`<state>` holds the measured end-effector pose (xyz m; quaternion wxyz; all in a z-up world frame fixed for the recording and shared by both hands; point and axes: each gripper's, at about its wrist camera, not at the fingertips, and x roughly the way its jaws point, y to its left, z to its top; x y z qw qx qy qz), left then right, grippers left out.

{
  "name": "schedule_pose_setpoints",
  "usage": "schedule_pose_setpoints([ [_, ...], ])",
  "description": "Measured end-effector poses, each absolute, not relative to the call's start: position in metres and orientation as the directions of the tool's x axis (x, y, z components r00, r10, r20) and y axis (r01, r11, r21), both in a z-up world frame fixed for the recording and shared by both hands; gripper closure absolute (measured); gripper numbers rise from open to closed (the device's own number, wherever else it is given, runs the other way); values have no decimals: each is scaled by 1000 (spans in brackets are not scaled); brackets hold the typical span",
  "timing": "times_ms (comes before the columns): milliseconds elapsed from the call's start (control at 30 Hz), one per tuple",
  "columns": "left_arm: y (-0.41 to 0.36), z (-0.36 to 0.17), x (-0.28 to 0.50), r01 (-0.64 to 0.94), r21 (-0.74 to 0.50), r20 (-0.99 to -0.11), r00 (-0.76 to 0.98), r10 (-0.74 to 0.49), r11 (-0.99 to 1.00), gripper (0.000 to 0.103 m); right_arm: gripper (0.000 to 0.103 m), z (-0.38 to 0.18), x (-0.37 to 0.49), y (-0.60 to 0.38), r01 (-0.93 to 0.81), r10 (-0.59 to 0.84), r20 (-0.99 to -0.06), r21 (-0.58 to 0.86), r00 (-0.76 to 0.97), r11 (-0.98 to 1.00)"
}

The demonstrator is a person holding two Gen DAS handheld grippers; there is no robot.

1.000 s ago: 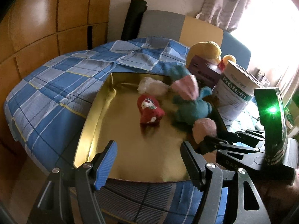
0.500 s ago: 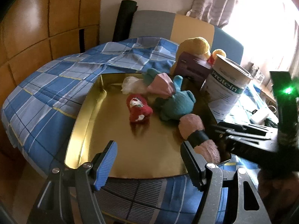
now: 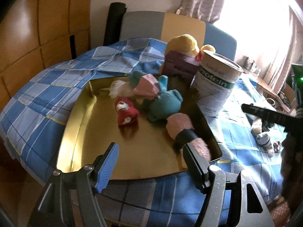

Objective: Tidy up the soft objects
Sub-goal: 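Lower the pink towel roll into the gold tray and open right gripper, then move both grippers to the pile of soft items on the bed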

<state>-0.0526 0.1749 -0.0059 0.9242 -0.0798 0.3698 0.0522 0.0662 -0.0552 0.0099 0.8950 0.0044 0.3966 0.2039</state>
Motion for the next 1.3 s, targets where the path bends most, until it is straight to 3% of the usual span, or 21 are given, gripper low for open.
schedule_pose_setpoints([
  [233,151,-1,-48,-69,-90,-688,726,-12,994,32,67,19,81,-151,-133,215,-691,171,690,976],
  [567,107,14,-34,76,-77,-683,723,-108,994,33,64,2,81,-321,388,-109,-685,269,721,881],
  [667,86,16,-30,134,-67,-679,720,-144,989,33,64,-13,73,-354,478,-63,-703,412,708,775],
  [1000,19,4,-1,288,-79,-727,638,-253,954,33,64,-40,63,-383,540,56,-722,564,690,624],
  [1300,-25,-14,29,370,-96,-769,561,-305,924,53,64,-44,63,-389,530,96,-698,618,709,580],
])
